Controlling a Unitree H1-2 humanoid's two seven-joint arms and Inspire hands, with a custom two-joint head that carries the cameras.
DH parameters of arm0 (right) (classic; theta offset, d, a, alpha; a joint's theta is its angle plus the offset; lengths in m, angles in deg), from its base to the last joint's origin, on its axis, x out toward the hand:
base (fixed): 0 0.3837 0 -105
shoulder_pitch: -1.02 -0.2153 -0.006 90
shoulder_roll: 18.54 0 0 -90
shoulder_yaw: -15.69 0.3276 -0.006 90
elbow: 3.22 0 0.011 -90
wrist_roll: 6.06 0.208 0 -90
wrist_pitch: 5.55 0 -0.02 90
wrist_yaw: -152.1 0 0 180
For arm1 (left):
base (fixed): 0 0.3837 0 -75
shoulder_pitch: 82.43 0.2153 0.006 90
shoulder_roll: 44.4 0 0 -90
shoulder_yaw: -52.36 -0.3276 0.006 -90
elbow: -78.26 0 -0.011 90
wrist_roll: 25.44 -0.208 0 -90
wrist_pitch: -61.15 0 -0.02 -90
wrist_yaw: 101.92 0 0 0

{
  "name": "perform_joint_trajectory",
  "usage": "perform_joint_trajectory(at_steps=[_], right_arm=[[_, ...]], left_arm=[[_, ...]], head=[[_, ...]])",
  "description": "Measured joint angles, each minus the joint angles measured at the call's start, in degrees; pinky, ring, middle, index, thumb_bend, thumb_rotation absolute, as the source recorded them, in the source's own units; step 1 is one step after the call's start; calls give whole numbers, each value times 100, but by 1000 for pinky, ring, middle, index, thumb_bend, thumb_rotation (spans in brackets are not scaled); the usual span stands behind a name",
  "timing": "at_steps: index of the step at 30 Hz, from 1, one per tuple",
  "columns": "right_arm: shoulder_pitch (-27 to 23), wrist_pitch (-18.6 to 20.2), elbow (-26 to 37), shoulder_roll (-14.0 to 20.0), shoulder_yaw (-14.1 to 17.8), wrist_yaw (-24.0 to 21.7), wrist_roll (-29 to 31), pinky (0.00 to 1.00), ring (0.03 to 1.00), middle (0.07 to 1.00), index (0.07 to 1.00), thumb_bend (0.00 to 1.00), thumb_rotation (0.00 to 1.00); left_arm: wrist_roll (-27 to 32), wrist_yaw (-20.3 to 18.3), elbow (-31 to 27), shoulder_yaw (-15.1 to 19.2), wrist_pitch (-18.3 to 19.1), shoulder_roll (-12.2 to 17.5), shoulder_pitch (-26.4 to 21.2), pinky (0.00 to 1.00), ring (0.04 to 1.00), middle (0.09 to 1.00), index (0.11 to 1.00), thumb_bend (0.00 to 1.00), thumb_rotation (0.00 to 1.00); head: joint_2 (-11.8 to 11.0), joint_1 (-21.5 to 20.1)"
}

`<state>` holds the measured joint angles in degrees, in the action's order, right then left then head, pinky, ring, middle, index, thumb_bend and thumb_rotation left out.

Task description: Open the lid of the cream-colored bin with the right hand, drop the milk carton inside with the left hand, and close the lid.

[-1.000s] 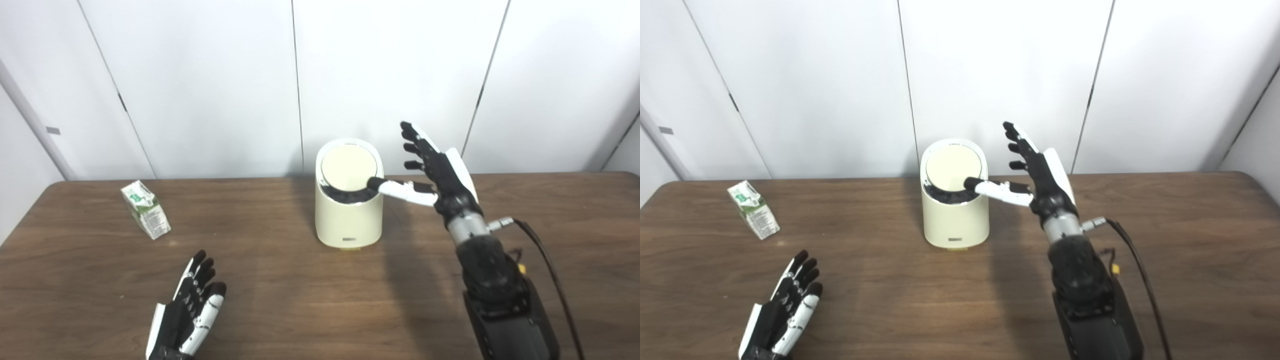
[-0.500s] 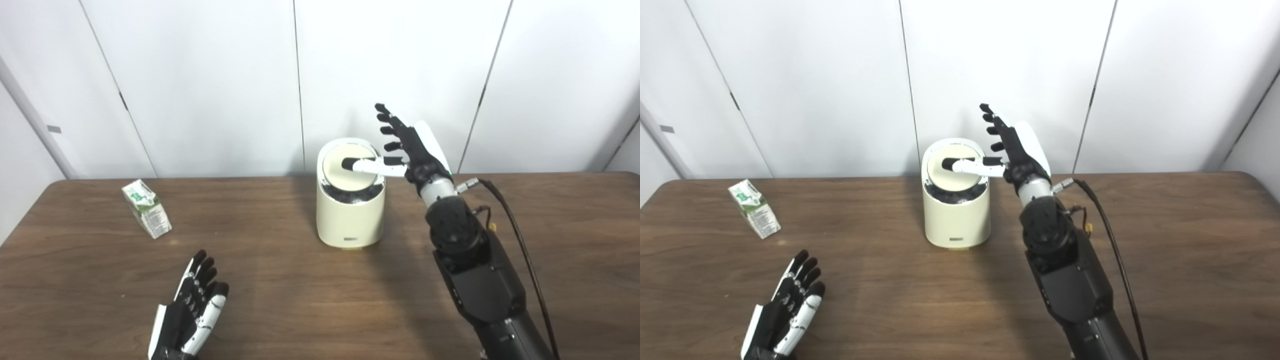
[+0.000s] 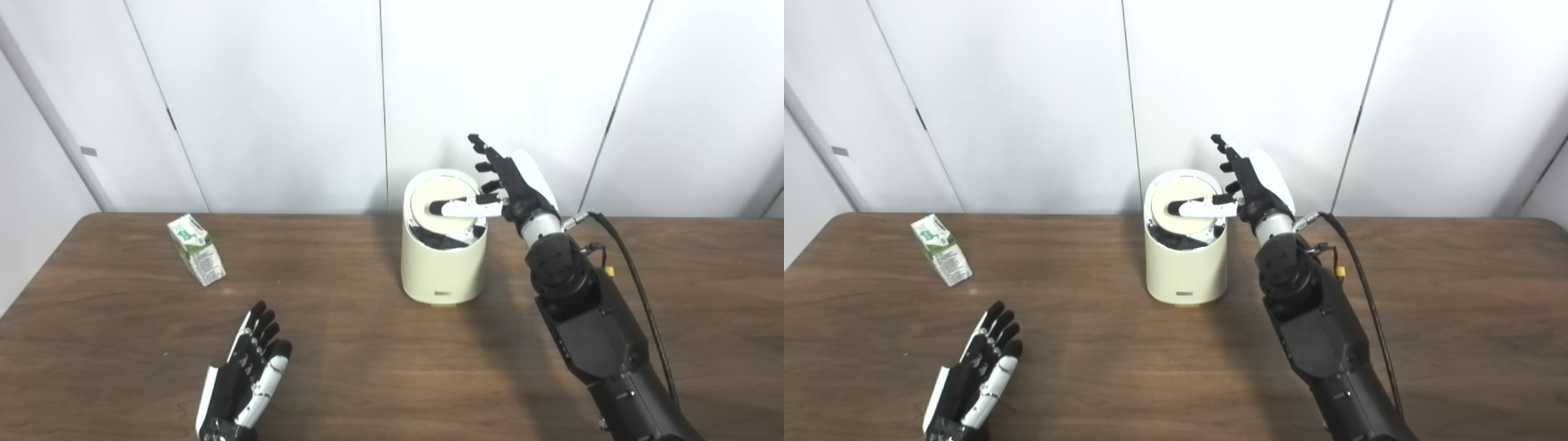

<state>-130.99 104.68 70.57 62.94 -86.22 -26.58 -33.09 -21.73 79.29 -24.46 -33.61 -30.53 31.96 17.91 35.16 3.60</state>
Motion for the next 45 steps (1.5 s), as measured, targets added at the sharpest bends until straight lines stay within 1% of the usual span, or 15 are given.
perform_joint_trajectory(at_steps=[1, 7, 11, 16, 19, 24, 28, 30, 32, 35, 36, 38, 42, 44, 45], right_arm=[[0, 0, -35, 3, -1, 3, -5, 700, 865, 933, 930, 917, 312], [-7, -37, -37, 46, -28, 3, -15, 731, 888, 934, 930, 923, 275], [-7, -210, -47, 107, -63, 4, -27, 754, 901, 933, 929, 943, 253], [-9, -485, -76, 268, -240, 18, -167, 768, 896, 922, 925, 969, 253], [-30, -512, -79, 338, -393, 59, -345, 792, 900, 926, 929, 970, 252], [-105, -601, -75, 480, -629, 82, -540, 829, 917, 941, 935, 965, 204], [-127, -667, -70, 488, -683, 99, -616, 831, 919, 941, 934, 965, 207], [-125, -655, -83, 449, -600, 79, -537, 806, 910, 938, 931, 969, 222], [-121, -560, -121, 324, -375, 7, -288, 770, 902, 934, 928, 957, 240], [-92, -315, -150, 159, -76, -102, 21, 687, 851, 917, 930, 915, 327], [-86, -221, -143, 130, -5, -142, 111, 683, 849, 915, 930, 902, 341], [-50, -81, -71, 58, 214, -213, 349, 705, 849, 904, 918, 883, 370], [5, 422, 330, -207, 829, -244, 935, 818, 888, 913, 914, 851, 391], [6, 594, 500, -371, 1236, -277, 1313, 865, 923, 944, 937, 779, 357], [7, 659, 586, -444, 1422, -300, 1536, 865, 921, 951, 945, 747, 364]], left_arm=[[-5, 18, -4, -6, 20, -2, -1, 898, 931, 943, 1000, 613, 511], [-36, 28, -68, -25, 96, 4, 1, 917, 932, 938, 1000, 606, 507], [-104, 29, -70, -34, 96, 4, 0, 912, 925, 930, 999, 603, 516], [-113, 30, -70, -34, 96, 3, -1, 912, 926, 934, 1000, 601, 514], [-118, 31, -72, -33, 103, 3, -1, 911, 928, 934, 1000, 607, 518], [-119, 30, -95, -35, 138, 3, 0, 917, 928, 933, 998, 599, 515], [-123, 33, -94, -30, 135, 3, -1, 914, 927, 930, 995, 608, 515], [-123, 34, -94, -30, 136, 2, -1, 916, 929, 932, 993, 612, 515], [-123, 33, -94, -32, 136, 2, -1, 919, 930, 935, 996, 619, 513], [-123, 34, -94, -32, 133, 1, -4, 909, 929, 935, 996, 603, 517], [-123, 36, -94, -31, 130, 1, -5, 907, 928, 935, 995, 598, 515], [-124, 40, -93, -30, 127, 1, -8, 903, 926, 933, 995, 596, 515], [-132, 44, -86, -27, 115, 2, -11, 898, 927, 938, 1000, 614, 533], [-148, 44, -69, -28, 92, 2, -16, 892, 928, 939, 1000, 600, 527], [-147, 44, -56, -27, 79, 2, -20, 891, 930, 940, 1000, 604, 526]], head=[[35, -26], [44, -53], [44, -18], [53, -26], [61, -26], [53, -18], [35, -35], [9, -9], [-35, -26], [-52, -18], [-61, -18], [-70, -18], [-105, 9], [-167, 26], [-167, 26]])
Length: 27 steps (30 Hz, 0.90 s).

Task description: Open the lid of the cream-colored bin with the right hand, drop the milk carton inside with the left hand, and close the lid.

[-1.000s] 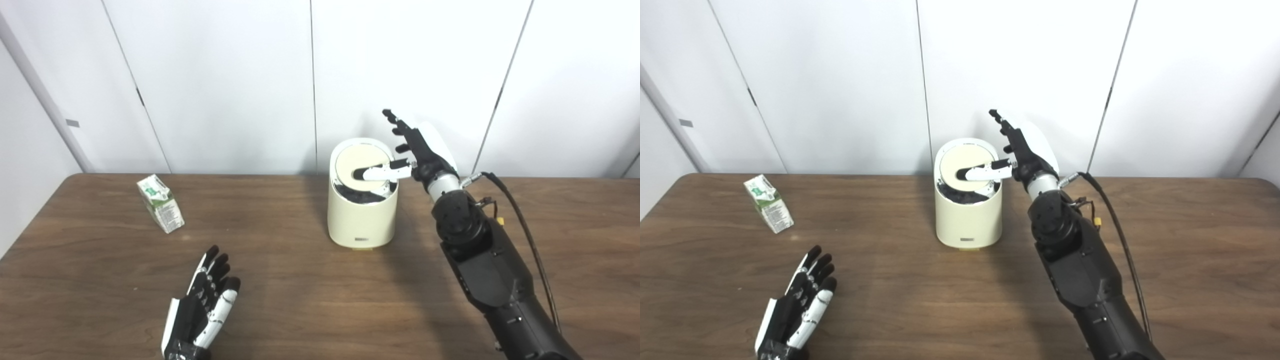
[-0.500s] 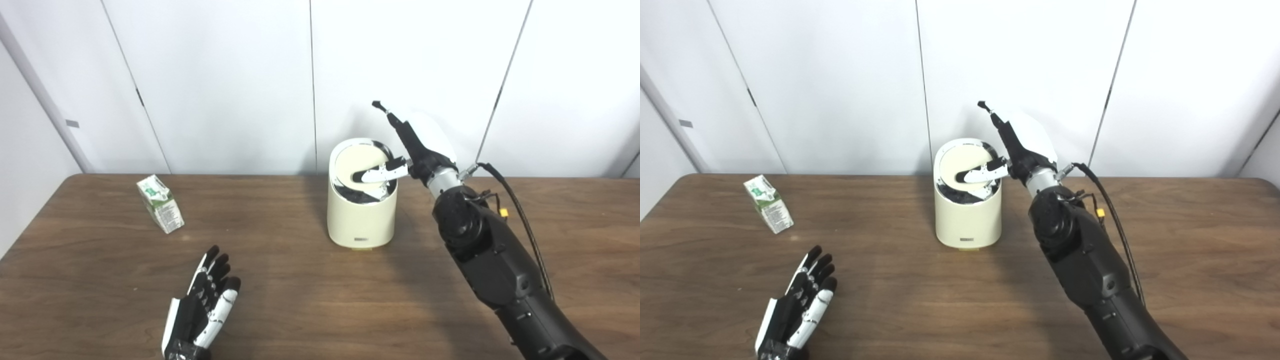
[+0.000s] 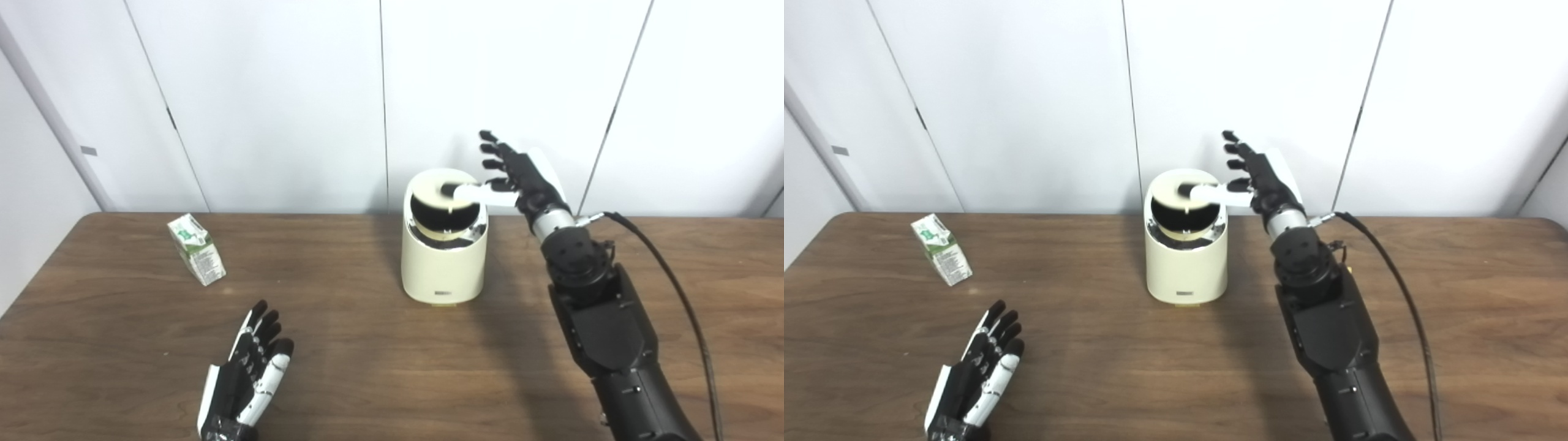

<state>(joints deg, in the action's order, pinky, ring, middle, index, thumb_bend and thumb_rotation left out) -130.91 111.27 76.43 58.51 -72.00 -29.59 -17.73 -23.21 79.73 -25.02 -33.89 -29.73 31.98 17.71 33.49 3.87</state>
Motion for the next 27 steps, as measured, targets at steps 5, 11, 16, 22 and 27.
perform_joint_trajectory(at_steps=[5, 11, 16, 22, 27], right_arm=[[77, 39, 337, -262, 656, -31, 780, 916, 965, 982, 978, 610, 477], [458, 53, 855, -93, 644, -14, 1590, 958, 988, 999, 988, 550, 591], [1132, 64, 1372, 436, 132, 593, 2605, 949, 982, 992, 948, 530, 620], [1679, 65, 1984, 1192, -601, 1523, 3784, 961, 981, 986, 972, 565, 680], [2236, 65, 2521, 1540, -843, 1886, 4124, 996, 990, 983, 977, 496, 745]], left_arm=[[47, -13, 78, 6, -57, 0, -40, 906, 928, 937, 998, 606, 506], [100, -31, 127, 14, -136, 2, -51, 916, 934, 941, 999, 611, 499], [146, -28, 155, 43, -166, 10, -56, 920, 929, 935, 994, 616, 518], [135, -37, 179, 44, -183, 54, -68, 935, 929, 938, 996, 622, 541], [66, -37, 189, 51, -148, 80, -99, 936, 933, 941, 1000, 609, 570]], head=[[0, 44], [-44, -9], [-105, -175], [-115, -237], [-70, -281]])
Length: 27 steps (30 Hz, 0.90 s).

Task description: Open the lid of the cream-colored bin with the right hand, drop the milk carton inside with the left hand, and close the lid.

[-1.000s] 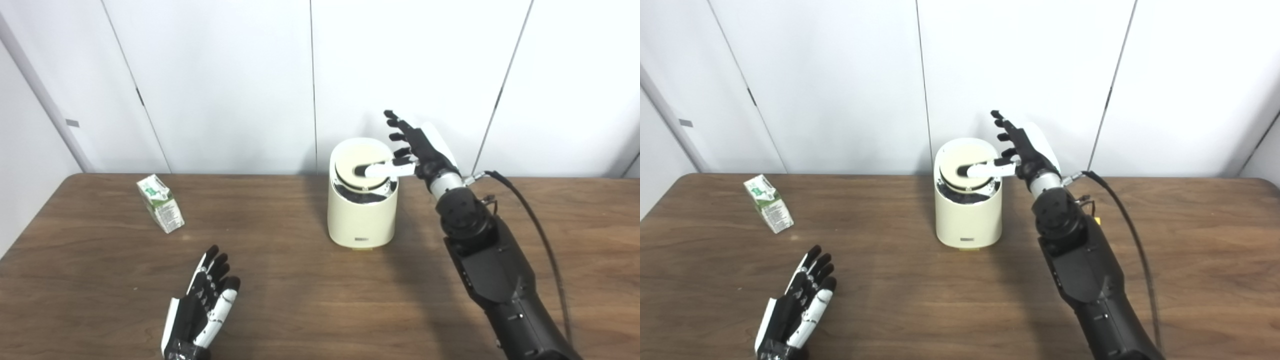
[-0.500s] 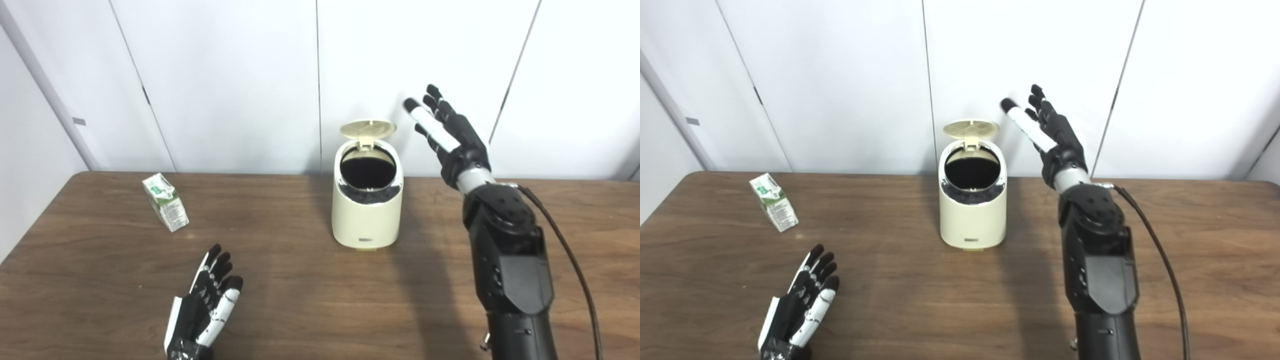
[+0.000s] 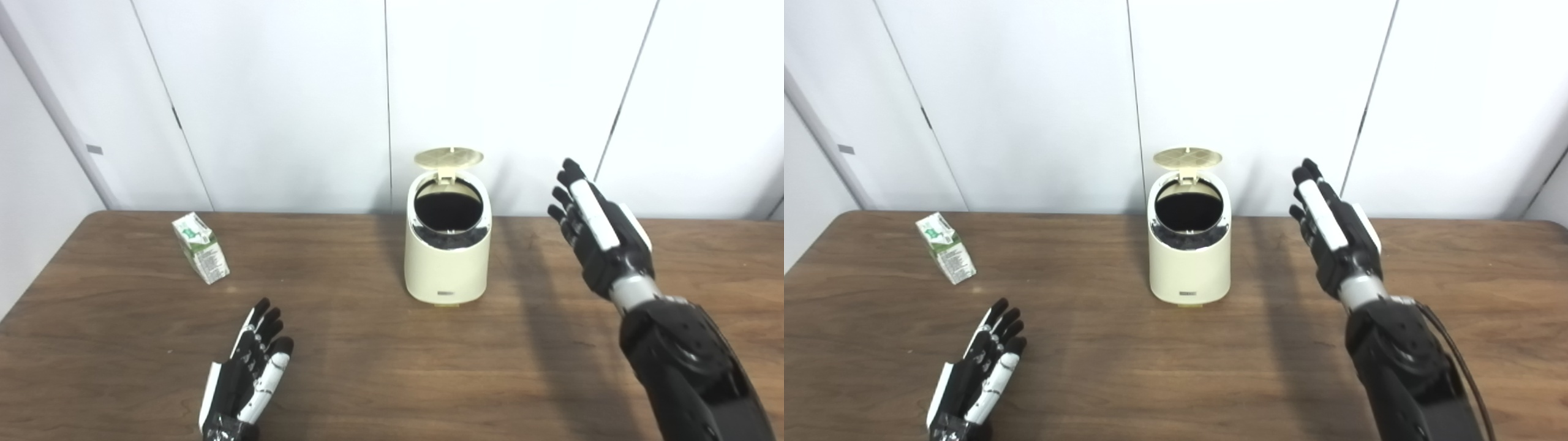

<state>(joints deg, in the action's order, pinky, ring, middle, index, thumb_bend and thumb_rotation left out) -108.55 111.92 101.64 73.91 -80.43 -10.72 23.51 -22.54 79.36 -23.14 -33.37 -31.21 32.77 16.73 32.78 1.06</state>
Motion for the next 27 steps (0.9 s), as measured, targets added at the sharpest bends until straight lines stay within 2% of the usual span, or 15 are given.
perform_joint_trajectory(at_steps=[3, 8, 13, 17, 23, 24, 27], right_arm=[[367, 0, 124, 12, 50, 131, 39, 1000, 1000, 991, 971, 521, 747], [764, 0, 349, 41, 188, 85, -16, 1000, 994, 993, 949, 548, 787], [1121, -13, 480, 21, 500, -327, -318, 1000, 1000, 997, 952, 557, 827], [1478, -109, 477, -260, 668, -543, -531, 1000, 1000, 997, 953, 564, 839], [1798, -454, 468, -475, 683, -978, -1071, 962, 974, 975, 945, 564, 815], [1844, -478, 469, -485, 694, -1010, -1149, 963, 975, 976, 945, 561, 819], [1928, -487, 470, -568, 768, -1095, -1290, 939, 963, 968, 939, 553, 826]], left_arm=[[-21, 2, -19, 19, 67, 36, -10, 941, 931, 937, 999, 622, 579], [-4, -12, -99, 54, 220, 69, -23, 941, 938, 945, 1000, 631, 597], [205, -134, -99, 113, 232, 104, -21, 955, 951, 962, 1000, 603, 575], [214, -179, -99, 122, 230, 135, -15, 960, 953, 966, 1000, 601, 580], [173, -165, -100, 120, 213, 116, -9, 926, 934, 949, 999, 596, 503], [167, -153, -106, 120, 208, 100, -1, 915, 930, 947, 999, 594, 499], [57, -97, -180, 115, 208, 31, 39, 867, 915, 939, 989, 589, 485]], head=[[140, -44], [246, -123], [299, -71], [299, 0], [316, 254], [290, 498], [281, 658]])
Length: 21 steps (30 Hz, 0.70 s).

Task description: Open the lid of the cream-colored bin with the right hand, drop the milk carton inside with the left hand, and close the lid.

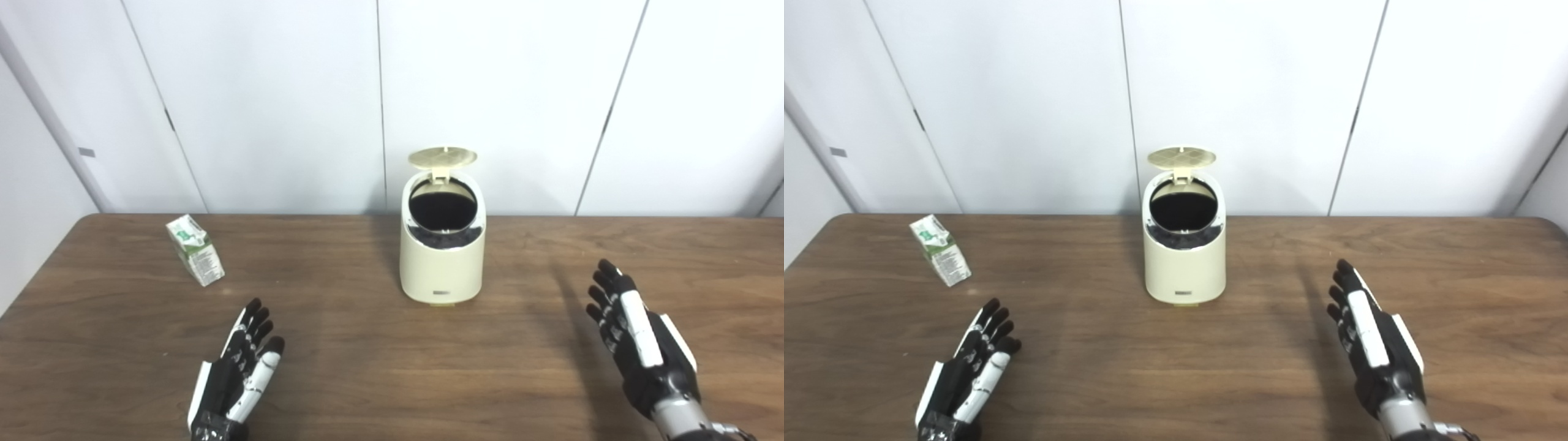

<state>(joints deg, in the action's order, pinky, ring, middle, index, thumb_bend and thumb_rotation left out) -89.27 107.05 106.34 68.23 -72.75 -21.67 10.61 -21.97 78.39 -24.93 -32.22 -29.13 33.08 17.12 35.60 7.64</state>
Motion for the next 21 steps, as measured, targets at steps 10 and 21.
perform_joint_trajectory(at_steps=[10, 21], right_arm=[[137, -286, 0, -225, 251, -394, -76, 987, 975, 973, 938, 567, 795], [140, -199, 146, -213, 518, -596, 23, 949, 950, 951, 931, 562, 788]], left_arm=[[-728, 393, -540, 42, 329, -121, -4, 821, 833, 867, 913, 752, 246], [-2395, 610, -1134, 159, 657, 330, -243, 702, 792, 851, 895, 810, 95]], head=[[-184, 607], [-334, 1002]])
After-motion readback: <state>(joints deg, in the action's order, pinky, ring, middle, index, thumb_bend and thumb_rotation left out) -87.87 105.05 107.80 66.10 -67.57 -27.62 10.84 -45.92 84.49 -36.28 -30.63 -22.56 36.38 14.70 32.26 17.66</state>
